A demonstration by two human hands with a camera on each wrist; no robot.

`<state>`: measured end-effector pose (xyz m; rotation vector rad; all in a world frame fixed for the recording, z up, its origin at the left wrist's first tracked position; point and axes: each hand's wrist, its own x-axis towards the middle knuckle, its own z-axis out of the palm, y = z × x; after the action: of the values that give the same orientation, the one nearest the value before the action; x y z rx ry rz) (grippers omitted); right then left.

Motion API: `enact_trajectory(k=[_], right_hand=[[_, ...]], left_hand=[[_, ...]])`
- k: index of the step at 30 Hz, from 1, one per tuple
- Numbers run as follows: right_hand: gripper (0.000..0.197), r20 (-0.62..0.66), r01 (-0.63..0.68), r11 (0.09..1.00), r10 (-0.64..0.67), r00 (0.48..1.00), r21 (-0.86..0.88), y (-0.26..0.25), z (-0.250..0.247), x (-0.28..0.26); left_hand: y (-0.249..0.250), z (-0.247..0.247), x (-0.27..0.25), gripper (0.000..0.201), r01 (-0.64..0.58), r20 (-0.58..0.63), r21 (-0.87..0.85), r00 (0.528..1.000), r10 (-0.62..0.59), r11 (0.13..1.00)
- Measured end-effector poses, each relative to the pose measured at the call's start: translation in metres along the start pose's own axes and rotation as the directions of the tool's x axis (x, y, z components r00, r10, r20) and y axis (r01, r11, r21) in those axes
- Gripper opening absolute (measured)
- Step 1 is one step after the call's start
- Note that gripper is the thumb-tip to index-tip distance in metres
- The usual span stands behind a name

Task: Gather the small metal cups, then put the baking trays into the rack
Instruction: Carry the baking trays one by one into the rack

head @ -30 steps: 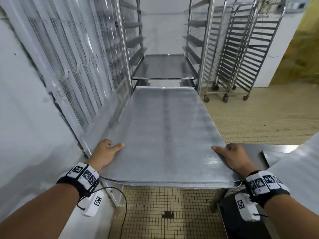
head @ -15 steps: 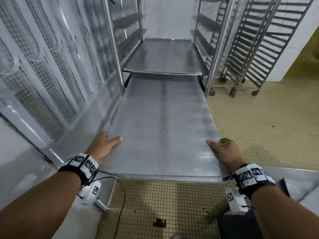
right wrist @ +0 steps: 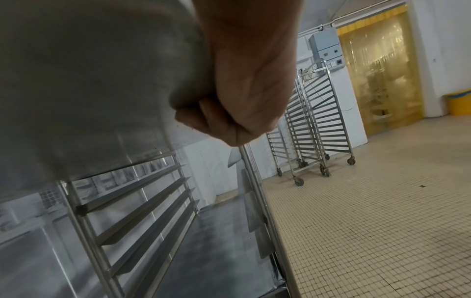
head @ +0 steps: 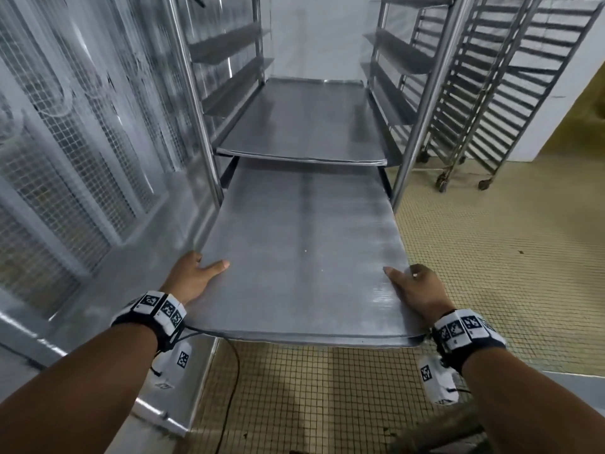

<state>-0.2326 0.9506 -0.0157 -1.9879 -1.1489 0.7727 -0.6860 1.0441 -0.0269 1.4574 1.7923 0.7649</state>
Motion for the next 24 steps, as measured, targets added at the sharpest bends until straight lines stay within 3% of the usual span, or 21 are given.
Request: enact_trajectory(k=[2, 6, 10, 14, 20, 24], right_hand=[[0.053, -0.003, 0.002, 1.000, -0.002, 1.000, -0.026, -0.002, 0.003, 0.014], [0.056, 0.002, 0.011, 0.997, -0.011, 1.000, -0.079, -0.014, 0.005, 0.039], [0.050, -0.002, 0.009, 0.991, -0.009, 1.000, -0.131, -0.019, 0.006, 0.051], [0.047, 0.002, 0.010, 0.985, -0.009, 1.000, -0.175, -0.013, 0.004, 0.049], [0.058, -0.086, 0.086, 0.880, -0.142, 0.986, -0.466, -0.037, 0.007, 0.027], [0.058, -0.016, 0.252, 0.840, -0.296, 0.955, -0.481, -0.066, 0.018, 0.000]], left_hand=[[0.003, -0.002, 0.018, 0.080, -0.003, 0.032, 0.018, 0.999, 0.002, 1.000], [0.015, -0.004, 0.045, 0.102, 0.015, 0.055, 0.028, 0.998, -0.017, 0.999], [0.027, -0.001, 0.051, 0.080, 0.042, 0.056, 0.036, 0.997, -0.044, 0.998], [0.019, 0.000, 0.055, 0.081, 0.051, 0.037, -0.025, 0.998, -0.050, 0.998], [0.017, -0.003, 0.053, 0.083, 0.011, 0.057, -0.025, 0.998, -0.010, 1.000], [0.018, -0.006, 0.045, 0.048, -0.020, 0.085, -0.032, 0.996, 0.023, 0.999]])
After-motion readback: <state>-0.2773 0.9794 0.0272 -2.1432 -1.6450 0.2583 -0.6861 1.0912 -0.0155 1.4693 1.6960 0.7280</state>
